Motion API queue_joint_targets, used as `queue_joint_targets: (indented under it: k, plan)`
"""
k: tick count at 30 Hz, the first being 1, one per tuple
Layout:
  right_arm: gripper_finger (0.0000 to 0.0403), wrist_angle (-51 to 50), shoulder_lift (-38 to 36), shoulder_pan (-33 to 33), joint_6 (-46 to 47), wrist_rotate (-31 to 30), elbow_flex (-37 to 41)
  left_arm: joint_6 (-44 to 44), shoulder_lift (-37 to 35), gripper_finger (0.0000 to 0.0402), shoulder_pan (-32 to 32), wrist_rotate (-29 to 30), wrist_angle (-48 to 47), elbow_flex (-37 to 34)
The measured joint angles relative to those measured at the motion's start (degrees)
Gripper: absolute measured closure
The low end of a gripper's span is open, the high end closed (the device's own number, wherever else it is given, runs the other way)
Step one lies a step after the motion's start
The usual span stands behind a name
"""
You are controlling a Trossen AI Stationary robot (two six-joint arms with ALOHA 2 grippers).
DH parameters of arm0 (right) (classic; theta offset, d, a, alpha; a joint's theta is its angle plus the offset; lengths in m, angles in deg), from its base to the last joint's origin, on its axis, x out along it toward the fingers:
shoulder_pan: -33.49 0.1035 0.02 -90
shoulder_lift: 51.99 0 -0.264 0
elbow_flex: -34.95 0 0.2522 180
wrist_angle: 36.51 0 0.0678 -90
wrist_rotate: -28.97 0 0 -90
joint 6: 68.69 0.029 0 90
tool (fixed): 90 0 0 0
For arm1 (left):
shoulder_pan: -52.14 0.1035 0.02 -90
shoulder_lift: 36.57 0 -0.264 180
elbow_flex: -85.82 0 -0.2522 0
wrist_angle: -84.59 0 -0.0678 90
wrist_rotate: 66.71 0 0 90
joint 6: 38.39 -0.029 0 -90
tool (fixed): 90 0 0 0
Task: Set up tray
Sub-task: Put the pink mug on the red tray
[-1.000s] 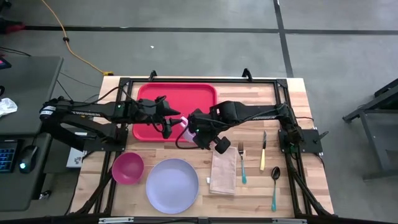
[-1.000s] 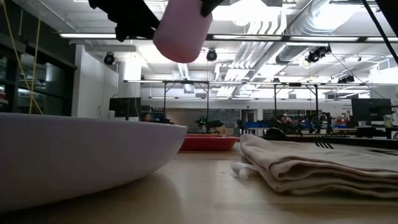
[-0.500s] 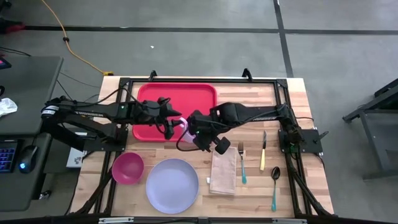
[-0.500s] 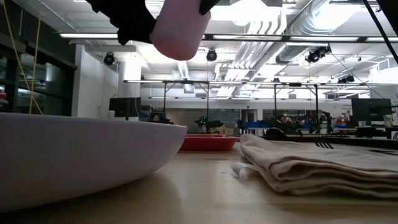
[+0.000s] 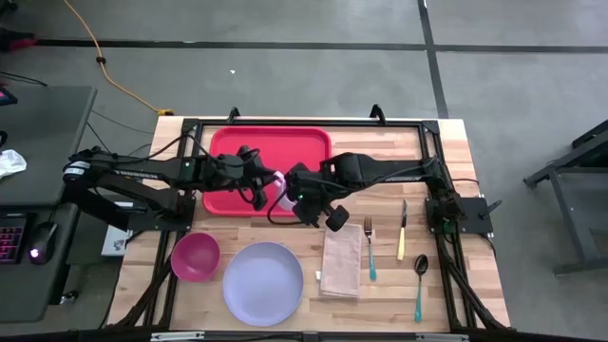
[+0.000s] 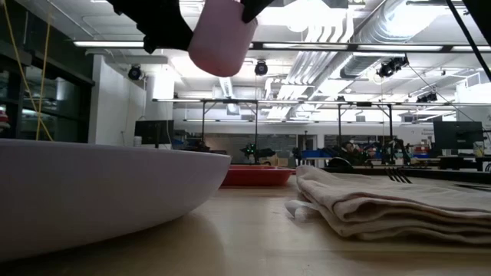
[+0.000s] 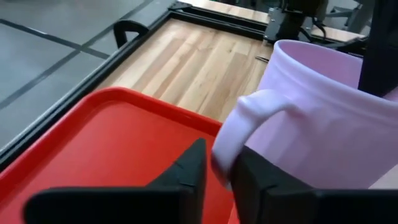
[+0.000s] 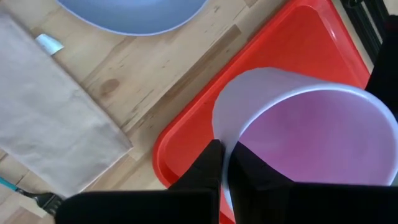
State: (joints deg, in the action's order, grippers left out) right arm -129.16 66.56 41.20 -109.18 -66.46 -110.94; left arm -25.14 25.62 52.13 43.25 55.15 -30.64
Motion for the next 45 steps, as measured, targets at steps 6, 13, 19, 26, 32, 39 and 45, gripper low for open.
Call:
queue_joint_targets:
  k: [6, 13, 19, 26, 32, 39, 45]
  plan:
    - [0.0402, 1.6, 0.0, 0.0, 0.3, 0.0, -0.1, -0.2, 0.1, 0.0374, 0.0, 3.7, 1.8, 0.0]
    - [0.0402, 2.3, 0.0, -0.1, 1.1, -0.9, -0.1, -0.3, 0.1, 0.0365, 0.0, 6.7, 2.6, 0.0]
    - [0.0402, 3.6, 0.0, -0.2, 2.6, -1.7, -0.1, 0.3, 0.1, 0.0377, 0.0, 8.7, 2.7, 0.0]
    - [0.0402, 3.6, 0.0, -0.3, 4.4, -2.2, -0.1, 0.6, 0.1, 0.0377, 0.0, 8.7, 2.7, 0.0]
    - [0.0393, 3.5, 0.0, -0.2, 4.5, -3.6, 0.0, 1.4, 0.7, 0.0377, 0.1, 8.9, 2.6, 0.0]
    - [0.0359, 3.4, 0.1, -0.2, 4.5, -4.2, 0.1, 2.4, 2.5, 0.0378, 0.1, 9.6, 2.7, 0.0]
    - [0.0322, 2.2, 0.1, -0.1, 4.7, -7.8, 0.1, 2.9, 3.8, 0.0378, 0.2, 10.7, 2.1, 0.1]
